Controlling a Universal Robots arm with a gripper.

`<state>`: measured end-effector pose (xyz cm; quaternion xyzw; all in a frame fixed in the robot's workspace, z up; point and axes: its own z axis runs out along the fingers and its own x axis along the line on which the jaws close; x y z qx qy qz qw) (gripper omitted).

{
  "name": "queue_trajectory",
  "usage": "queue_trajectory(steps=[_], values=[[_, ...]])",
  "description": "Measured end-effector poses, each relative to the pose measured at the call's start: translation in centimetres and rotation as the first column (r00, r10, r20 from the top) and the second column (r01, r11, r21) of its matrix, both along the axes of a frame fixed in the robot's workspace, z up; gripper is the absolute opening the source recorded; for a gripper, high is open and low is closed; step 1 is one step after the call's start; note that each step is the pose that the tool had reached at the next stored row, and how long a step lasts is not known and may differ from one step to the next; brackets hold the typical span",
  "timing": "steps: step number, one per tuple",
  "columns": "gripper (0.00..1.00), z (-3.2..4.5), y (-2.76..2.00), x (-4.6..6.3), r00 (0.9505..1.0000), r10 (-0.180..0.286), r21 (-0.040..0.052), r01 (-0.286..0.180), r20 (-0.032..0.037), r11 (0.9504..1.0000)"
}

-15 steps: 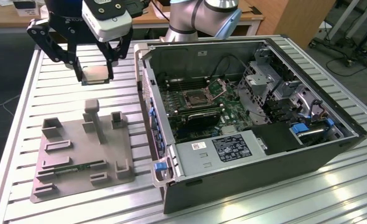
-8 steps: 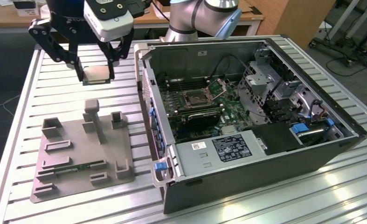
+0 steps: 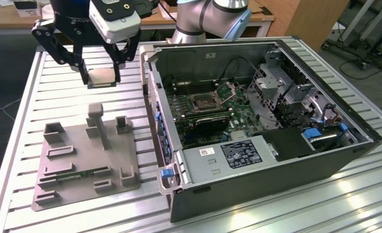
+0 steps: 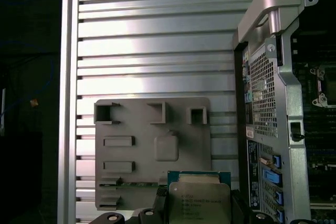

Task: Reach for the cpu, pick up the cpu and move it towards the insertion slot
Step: 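Pick up the cpu and move it towards the insertion slot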

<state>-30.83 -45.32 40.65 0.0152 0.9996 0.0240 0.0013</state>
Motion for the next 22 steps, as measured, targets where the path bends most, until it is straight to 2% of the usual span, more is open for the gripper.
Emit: queue_trajectory(steps=[22], values=[[0.55, 0.00, 0.00, 0.55, 1.0000, 0.000, 0.0000, 0.000, -0.0001, 1.0000]])
